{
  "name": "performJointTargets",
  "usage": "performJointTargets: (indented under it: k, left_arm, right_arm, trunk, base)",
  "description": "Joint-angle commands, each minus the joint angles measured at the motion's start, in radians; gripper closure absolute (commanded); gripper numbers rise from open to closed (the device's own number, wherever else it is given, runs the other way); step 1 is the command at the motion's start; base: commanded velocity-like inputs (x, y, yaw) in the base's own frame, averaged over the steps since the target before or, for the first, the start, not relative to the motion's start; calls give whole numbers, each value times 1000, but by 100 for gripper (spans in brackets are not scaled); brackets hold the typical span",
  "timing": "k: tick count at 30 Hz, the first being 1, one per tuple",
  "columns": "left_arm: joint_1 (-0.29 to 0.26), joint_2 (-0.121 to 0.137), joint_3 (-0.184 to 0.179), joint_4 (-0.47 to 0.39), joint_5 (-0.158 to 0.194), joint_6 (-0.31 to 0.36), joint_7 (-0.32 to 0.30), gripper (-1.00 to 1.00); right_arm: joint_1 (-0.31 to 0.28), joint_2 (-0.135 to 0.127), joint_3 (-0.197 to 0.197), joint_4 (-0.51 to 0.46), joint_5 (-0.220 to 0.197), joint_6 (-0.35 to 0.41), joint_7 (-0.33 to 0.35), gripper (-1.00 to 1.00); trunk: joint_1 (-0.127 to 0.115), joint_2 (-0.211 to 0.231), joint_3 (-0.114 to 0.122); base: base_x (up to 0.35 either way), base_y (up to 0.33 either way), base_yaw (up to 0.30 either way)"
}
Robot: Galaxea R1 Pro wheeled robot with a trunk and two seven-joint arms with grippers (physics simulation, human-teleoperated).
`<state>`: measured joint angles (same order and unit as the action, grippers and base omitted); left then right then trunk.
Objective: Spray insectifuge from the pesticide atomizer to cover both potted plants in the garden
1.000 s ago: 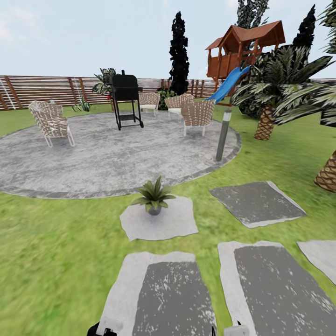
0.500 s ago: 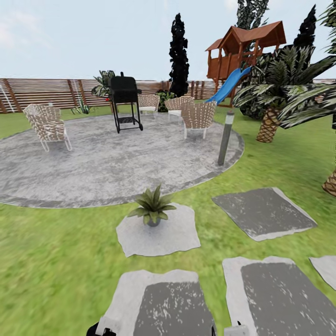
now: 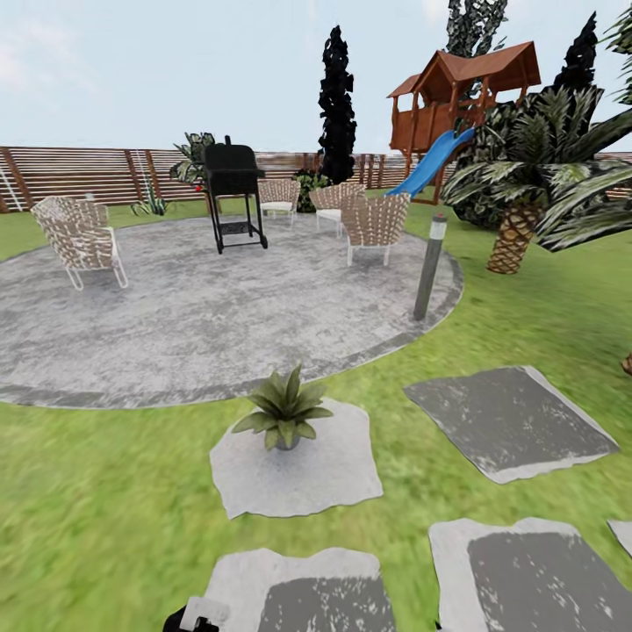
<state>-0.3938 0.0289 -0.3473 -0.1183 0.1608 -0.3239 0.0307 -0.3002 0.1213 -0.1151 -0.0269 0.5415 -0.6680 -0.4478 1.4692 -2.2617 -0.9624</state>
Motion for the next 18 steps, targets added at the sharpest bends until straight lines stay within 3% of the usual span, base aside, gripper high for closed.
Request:
performJointTargets:
  k: [1, 5, 9, 14, 16, 18]
  left_arm:
    - [0, 0, -9, 0, 8, -3, 3, 100]
    - [0, 2, -8, 0, 8, -3, 3, 100]
    - [0, 2, -7, 0, 8, -3, 3, 100]
    - [0, 2, -7, 0, 8, -3, 3, 100]
    - [0, 2, -7, 0, 8, -3, 3, 100]
    - [0, 3, -5, 0, 12, -2, 3, 100]
  right_arm:
    - [0, 2, -8, 1, 11, -2, -5, -100]
    - [0, -3, -8, -2, 12, -2, -7, -100]
    - [0, -64, -14, -38, 6, -2, -7, -100]
    - [0, -80, -10, -219, 8, -1, 4, -100]
    - [1, -78, -8, -279, 8, 3, 73, -100]
    - [1, -77, -10, -329, 4, 51, 225, -100]
  trunk:
    - [0, 0, -1]
    - [0, 0, -1]
    - [0, 0, -1]
    - [0, 0, -1]
    - [0, 0, -1]
    - [0, 0, -1]
  base:
    - [339, 0, 0]
    - [339, 0, 0]
    - [339, 0, 0]
    - [339, 0, 0]
    - [339, 0, 0]
    - [339, 0, 0]
